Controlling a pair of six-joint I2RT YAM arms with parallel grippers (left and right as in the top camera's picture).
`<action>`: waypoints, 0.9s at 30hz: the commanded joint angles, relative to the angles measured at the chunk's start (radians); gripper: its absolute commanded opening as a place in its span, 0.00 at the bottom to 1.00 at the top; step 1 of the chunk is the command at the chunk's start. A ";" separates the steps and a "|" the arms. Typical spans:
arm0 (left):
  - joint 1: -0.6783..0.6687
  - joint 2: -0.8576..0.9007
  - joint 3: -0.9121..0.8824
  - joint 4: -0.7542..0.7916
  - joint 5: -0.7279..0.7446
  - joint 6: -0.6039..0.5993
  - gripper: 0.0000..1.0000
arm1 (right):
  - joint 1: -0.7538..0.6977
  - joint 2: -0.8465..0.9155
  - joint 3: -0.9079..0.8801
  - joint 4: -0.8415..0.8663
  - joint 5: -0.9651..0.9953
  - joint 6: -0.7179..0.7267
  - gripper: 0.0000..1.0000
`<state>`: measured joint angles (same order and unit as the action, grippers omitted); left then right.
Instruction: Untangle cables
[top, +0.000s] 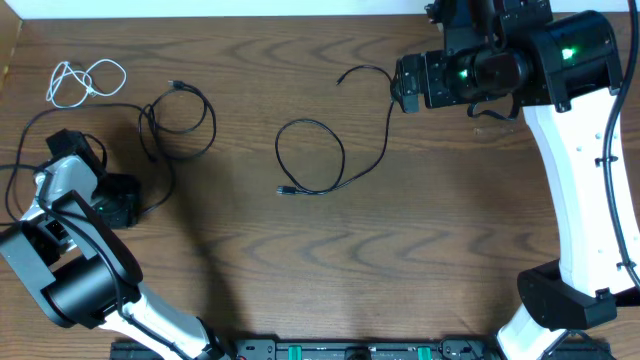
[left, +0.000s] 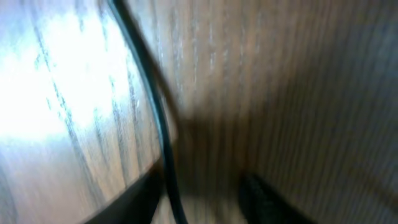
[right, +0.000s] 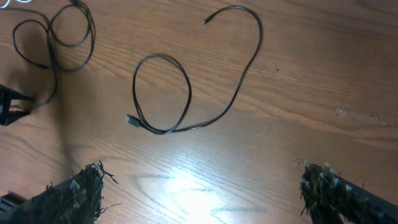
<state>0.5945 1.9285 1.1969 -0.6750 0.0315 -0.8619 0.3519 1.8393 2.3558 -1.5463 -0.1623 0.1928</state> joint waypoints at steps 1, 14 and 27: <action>0.005 0.015 -0.023 0.021 -0.033 0.011 0.27 | 0.003 0.001 0.003 0.002 -0.006 -0.015 0.99; 0.005 -0.033 0.277 0.058 -0.013 0.186 0.07 | 0.003 0.002 0.003 0.008 -0.005 -0.014 0.99; 0.005 -0.002 0.525 0.023 -0.042 0.443 0.95 | 0.010 0.002 0.003 0.013 -0.006 -0.014 0.99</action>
<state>0.5945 1.8767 1.7451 -0.6163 0.0448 -0.4953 0.3523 1.8393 2.3558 -1.5349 -0.1619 0.1928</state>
